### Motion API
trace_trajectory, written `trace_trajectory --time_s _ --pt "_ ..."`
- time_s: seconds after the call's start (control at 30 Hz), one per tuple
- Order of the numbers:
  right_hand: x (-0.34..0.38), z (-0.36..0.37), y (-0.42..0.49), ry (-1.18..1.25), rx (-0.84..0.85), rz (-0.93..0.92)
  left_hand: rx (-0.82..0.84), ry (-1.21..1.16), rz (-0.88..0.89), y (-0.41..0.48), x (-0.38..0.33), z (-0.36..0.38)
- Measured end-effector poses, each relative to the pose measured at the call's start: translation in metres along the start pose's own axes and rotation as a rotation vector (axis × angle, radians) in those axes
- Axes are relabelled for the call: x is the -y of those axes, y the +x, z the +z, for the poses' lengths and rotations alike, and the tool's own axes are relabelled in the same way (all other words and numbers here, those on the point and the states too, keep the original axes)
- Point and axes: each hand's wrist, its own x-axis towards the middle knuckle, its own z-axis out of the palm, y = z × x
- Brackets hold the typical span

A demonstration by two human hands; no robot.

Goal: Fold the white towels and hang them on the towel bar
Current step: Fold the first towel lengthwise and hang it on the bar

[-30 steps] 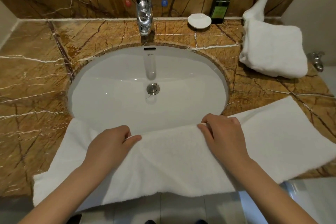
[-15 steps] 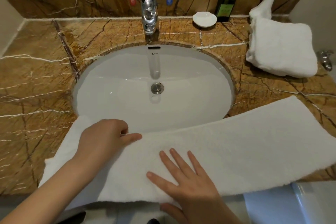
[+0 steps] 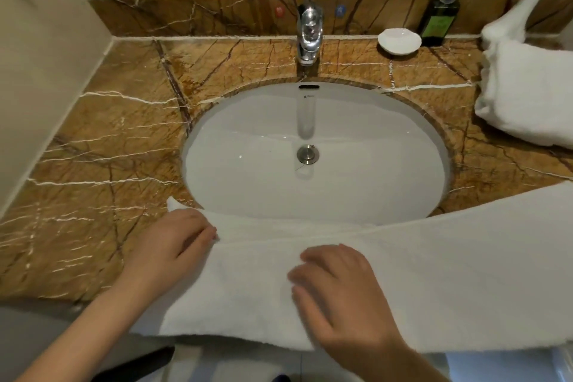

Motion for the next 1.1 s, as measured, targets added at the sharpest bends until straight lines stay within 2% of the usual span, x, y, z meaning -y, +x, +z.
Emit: trace_trajectory --time_s 0.1,0.2,0.37,0.57,0.73,0.87,0.97,1.03,1.1 --pt "0.033 0.024 0.057 0.06 0.112 -0.076 0.0 -0.036 0.063 -0.02 0.014 -0.001" --pt "0.056 0.062 0.098 -0.018 0.136 -0.197 0.01 -0.01 0.075 -0.031 0.027 0.002" --pt "0.066 0.09 0.117 -0.104 0.158 -0.299 -0.146 0.012 0.055 -0.046 0.042 -0.003" --pt "0.066 0.09 0.117 -0.082 0.194 -0.293 -0.074 -0.08 -0.028 -0.06 0.053 -0.006" --pt "0.079 0.089 0.116 -0.116 0.262 -0.21 -0.06 -0.13 -0.053 -0.059 0.057 -0.012" --pt "0.081 0.073 0.113 0.114 0.348 -0.283 0.016 -0.073 -0.015 -0.057 0.061 -0.018" --pt "0.075 0.065 0.109 0.222 0.324 -0.203 0.046 -0.058 -0.013 -0.062 0.068 -0.022" --pt "0.072 0.064 0.113 0.226 0.273 -0.105 0.024 -0.133 -0.017 -0.066 0.071 -0.023" --pt "0.073 0.068 0.119 0.171 0.294 -0.063 -0.009 -0.224 -0.027 -0.069 0.072 -0.022"
